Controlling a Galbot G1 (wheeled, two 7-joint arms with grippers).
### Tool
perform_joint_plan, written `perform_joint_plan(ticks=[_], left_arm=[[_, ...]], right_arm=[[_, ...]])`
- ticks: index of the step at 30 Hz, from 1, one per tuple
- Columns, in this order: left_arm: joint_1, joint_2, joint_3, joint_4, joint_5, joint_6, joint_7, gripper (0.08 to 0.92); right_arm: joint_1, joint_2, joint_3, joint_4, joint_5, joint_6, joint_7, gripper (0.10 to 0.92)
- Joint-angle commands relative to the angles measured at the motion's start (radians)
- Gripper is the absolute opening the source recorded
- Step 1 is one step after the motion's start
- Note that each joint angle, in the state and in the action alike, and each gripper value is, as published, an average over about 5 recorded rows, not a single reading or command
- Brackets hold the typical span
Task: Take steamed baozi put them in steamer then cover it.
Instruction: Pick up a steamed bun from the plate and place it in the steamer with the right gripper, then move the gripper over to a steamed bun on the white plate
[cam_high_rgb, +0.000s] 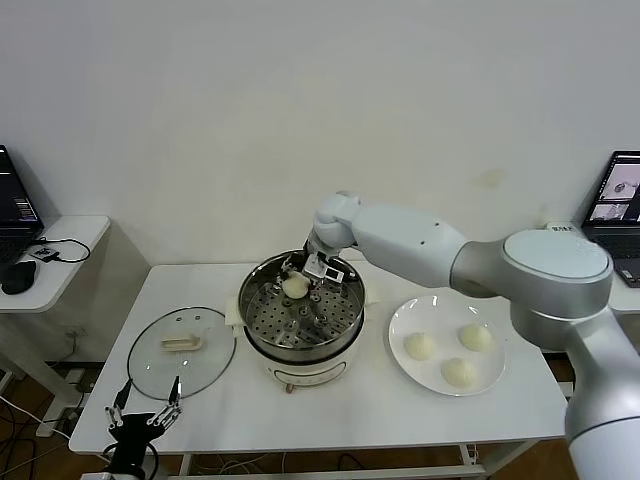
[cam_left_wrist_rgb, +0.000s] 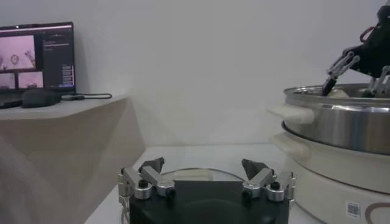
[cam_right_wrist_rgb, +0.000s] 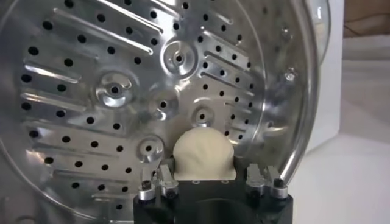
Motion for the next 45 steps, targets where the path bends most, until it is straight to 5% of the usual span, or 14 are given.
perform_joint_plan(ticks=[1, 10, 19, 31, 45], left_arm=[[0.001, 0.000, 0.001, -0.003, 0.001, 0.000, 0.000, 0.823], [0.010, -0.001, 0.001, -0.022, 0.001, 0.005, 0.000, 0.823], [0.004, 0.013, -0.014, -0.029, -0.006, 0.025, 0.001, 0.823], [0.000, 0.038, -0.023, -0.022, -0.001, 0.034, 0.002, 0.823], [0.006, 0.035, -0.029, -0.021, 0.005, 0.045, 0.002, 0.823]], right_arm=[[0.001, 0.010, 0.003, -0.021, -0.066, 0.045, 0.022, 0.652], [0.144, -0.110, -0.001, 0.114, 0.104, -0.048, -0.051, 0.819], [0.299, -0.467, -0.022, 0.499, 0.456, -0.541, -0.187, 0.823], [0.161, -0.899, 0.057, 0.703, 0.433, -0.736, -0.206, 0.823], [-0.137, -0.892, 0.153, 0.621, 0.307, -0.737, -0.192, 0.823]])
